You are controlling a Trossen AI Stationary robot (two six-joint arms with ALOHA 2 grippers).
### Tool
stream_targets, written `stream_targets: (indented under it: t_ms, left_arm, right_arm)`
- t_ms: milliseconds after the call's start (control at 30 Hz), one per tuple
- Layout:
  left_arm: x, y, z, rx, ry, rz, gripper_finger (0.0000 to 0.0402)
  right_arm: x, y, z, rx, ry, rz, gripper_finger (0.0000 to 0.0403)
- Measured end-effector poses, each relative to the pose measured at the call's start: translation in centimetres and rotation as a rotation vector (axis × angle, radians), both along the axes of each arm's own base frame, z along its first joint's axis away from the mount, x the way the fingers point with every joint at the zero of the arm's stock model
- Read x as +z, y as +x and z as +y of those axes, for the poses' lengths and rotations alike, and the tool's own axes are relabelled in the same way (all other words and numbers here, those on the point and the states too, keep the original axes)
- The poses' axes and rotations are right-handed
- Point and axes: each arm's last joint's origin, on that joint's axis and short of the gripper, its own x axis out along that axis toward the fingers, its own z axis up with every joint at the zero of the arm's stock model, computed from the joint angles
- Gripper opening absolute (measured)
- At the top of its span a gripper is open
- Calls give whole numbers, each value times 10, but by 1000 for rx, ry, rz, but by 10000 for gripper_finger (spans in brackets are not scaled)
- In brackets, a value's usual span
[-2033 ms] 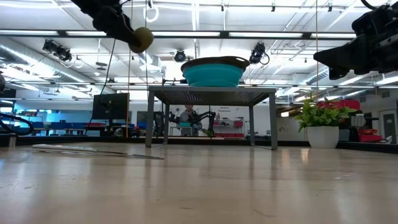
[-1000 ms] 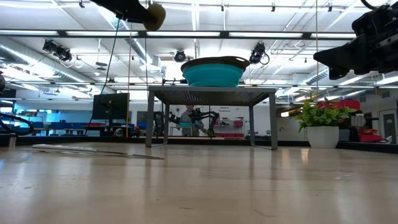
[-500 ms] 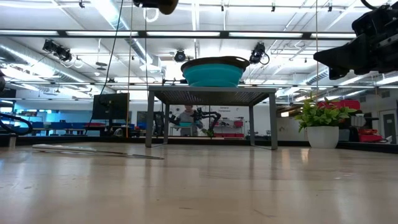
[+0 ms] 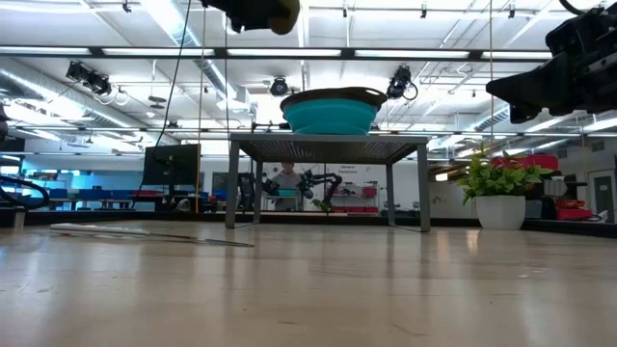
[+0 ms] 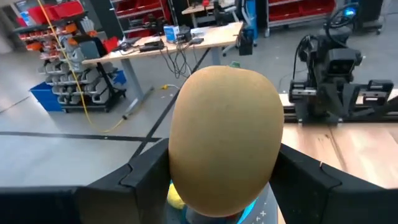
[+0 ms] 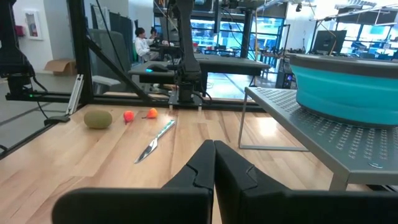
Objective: Pick & Place Fruit
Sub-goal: Put the top kiwi into the blue bin
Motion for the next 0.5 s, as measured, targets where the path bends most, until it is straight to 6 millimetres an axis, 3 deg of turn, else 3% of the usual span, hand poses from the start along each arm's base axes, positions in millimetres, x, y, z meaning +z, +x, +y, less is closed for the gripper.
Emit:
stream_targets:
  t_ms: [500]
  left_arm:
    - [-7,10,11,65,5,-4,244]
  right_arm:
    - [0,0,0,0,0,0,7]
